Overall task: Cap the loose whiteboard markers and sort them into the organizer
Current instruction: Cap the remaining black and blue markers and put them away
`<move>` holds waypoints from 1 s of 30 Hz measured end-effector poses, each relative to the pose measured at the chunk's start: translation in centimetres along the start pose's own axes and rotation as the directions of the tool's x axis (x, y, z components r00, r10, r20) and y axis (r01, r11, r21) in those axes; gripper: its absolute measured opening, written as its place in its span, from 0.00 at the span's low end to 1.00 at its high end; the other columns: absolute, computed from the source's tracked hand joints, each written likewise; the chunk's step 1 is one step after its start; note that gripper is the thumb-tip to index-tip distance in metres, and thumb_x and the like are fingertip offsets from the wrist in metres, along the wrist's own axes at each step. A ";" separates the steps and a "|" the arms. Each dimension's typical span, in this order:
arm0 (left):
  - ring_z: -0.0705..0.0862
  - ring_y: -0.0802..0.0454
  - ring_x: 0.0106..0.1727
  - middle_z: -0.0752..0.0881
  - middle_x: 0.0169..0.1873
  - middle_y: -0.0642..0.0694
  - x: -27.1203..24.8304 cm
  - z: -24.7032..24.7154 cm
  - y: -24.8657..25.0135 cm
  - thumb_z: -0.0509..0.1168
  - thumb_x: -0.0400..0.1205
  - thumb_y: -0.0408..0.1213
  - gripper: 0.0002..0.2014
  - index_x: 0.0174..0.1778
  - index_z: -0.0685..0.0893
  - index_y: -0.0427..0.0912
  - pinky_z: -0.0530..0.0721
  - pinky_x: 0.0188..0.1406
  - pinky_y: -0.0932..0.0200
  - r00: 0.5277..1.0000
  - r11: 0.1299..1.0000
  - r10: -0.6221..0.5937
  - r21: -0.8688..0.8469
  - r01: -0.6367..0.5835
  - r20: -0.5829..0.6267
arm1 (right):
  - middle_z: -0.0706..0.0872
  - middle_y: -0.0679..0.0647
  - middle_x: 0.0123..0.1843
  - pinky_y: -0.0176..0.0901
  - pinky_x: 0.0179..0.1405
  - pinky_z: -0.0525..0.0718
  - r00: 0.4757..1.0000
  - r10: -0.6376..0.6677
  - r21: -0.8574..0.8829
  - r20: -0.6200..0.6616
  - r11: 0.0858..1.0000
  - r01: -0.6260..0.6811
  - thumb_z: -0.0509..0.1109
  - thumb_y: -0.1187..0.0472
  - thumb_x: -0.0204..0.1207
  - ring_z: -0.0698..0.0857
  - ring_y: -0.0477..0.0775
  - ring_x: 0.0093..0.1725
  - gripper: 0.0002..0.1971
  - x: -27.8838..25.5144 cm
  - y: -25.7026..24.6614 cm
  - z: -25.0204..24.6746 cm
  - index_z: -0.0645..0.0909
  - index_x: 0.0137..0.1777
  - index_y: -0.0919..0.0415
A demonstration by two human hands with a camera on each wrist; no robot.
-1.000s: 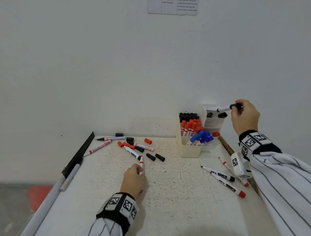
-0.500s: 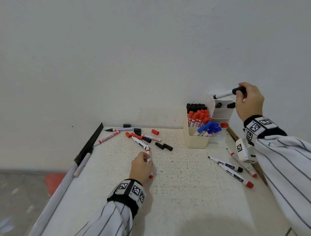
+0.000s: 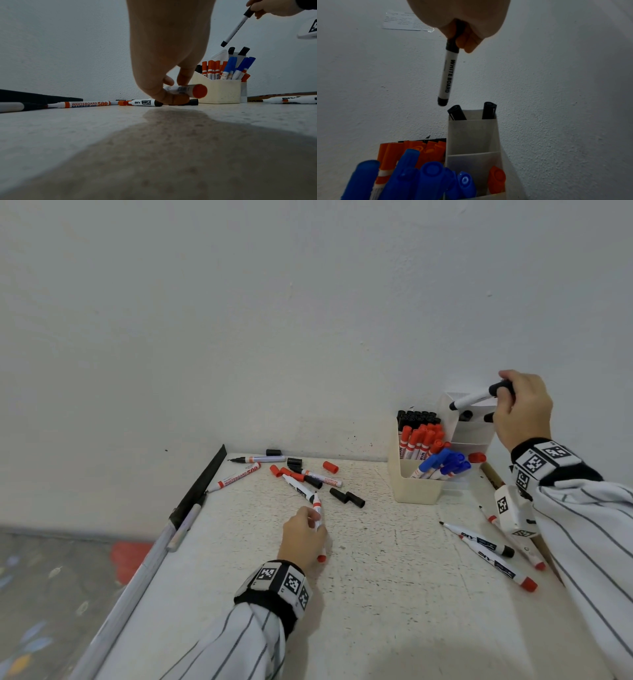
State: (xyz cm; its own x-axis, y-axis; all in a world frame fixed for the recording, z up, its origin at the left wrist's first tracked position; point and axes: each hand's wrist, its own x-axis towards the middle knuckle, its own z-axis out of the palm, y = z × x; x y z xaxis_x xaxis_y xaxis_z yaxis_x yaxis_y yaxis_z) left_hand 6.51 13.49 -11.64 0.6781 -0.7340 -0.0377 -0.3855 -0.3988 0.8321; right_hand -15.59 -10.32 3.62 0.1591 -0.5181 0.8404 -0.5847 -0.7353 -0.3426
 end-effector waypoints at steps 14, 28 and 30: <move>0.77 0.54 0.52 0.81 0.56 0.44 0.1 0.1 -0.3 0.63 0.81 0.33 0.09 0.57 0.77 0.40 0.72 0.47 0.66 1.000 1.000 0.026 0.001 -0.026 -0.015 | 0.76 0.73 0.61 0.36 0.60 0.71 0.993 0.104 -0.009 -0.050 0.994 -0.104 0.55 0.75 0.78 0.79 0.68 0.57 0.15 -0.3 0.8 -1.2 0.77 0.62 0.74; 0.77 0.54 0.53 0.81 0.56 0.44 1.1 -1.0 0.6 0.63 0.80 0.31 0.09 0.56 0.77 0.40 0.72 0.49 0.64 0.996 0.996 0.090 0.007 -0.090 -0.022 | 0.76 0.71 0.61 0.39 0.60 0.72 0.994 0.111 -0.036 0.002 0.993 -0.111 0.55 0.77 0.78 0.79 0.67 0.57 0.15 -0.2 1.4 -1.8 0.78 0.61 0.74; 0.76 0.55 0.52 0.81 0.55 0.46 1.5 -1.2 0.9 0.62 0.81 0.31 0.10 0.58 0.78 0.39 0.74 0.49 0.65 0.993 0.993 0.112 0.026 -0.112 -0.021 | 0.77 0.72 0.59 0.37 0.60 0.71 0.998 0.065 -0.034 0.017 0.997 -0.064 0.57 0.77 0.77 0.80 0.68 0.56 0.15 -0.2 1.5 -1.7 0.79 0.60 0.75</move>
State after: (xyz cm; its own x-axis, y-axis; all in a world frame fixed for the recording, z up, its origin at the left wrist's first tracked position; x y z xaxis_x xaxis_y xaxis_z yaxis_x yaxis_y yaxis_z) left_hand 7.93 12.68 -10.28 0.6435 -0.7625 0.0674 -0.4751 -0.3288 0.8162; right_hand -17.87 -10.62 3.68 0.1340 -0.5718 0.8094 -0.6208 -0.6850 -0.3812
